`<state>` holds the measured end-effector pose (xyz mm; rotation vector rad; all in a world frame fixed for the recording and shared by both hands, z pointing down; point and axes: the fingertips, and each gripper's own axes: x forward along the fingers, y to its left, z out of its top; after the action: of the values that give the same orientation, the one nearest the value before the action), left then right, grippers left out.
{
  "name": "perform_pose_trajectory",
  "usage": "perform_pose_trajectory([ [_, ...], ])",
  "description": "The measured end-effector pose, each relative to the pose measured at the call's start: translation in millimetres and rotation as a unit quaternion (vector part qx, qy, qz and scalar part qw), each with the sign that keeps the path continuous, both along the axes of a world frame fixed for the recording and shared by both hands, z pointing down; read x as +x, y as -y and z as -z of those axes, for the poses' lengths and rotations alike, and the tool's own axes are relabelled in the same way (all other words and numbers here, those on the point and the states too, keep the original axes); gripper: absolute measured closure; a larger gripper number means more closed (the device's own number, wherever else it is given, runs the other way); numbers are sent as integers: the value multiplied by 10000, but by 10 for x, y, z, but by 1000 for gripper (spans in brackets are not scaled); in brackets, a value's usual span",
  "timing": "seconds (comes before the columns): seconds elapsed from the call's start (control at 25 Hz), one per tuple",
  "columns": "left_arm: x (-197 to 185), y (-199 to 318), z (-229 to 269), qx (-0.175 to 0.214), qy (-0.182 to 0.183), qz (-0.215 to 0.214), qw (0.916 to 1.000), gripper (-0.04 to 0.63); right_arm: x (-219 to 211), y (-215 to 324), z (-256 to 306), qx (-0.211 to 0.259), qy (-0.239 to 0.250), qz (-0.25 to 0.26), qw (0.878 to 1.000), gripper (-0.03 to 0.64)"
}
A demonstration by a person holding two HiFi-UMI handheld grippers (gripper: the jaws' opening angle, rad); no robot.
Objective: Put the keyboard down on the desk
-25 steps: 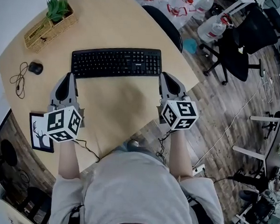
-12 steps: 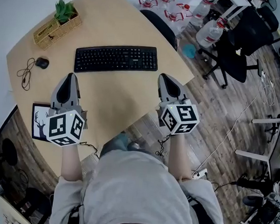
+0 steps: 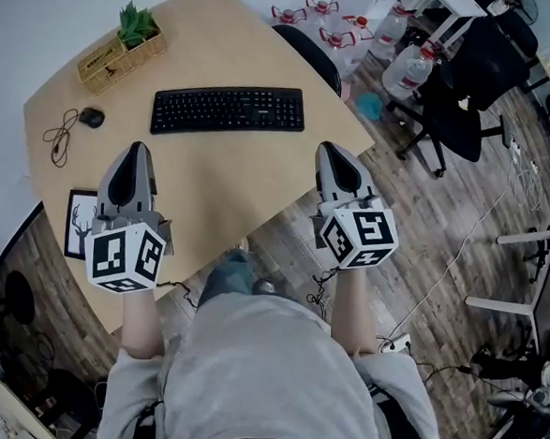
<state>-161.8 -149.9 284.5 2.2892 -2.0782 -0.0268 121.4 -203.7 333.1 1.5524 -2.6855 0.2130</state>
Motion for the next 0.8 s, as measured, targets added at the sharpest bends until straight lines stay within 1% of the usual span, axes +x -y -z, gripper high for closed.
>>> perform_pose_trajectory([
  [0.12,39,-133,61,47,54,-6,10000,584,28,-132,100,114,6,-1,9999,601],
  [0.32,103,-347,140,109,205,104,9997,584,95,-334,262,339,-31,-31,9994,601],
  [0.6,195,-548,327,332,134,128,9993,584,210,-510,456,569,9,-129,9983,601],
  [0.8,247,-666,419,470,336,254,9980,584,264,-623,535,675,20,-130,9976,601],
])
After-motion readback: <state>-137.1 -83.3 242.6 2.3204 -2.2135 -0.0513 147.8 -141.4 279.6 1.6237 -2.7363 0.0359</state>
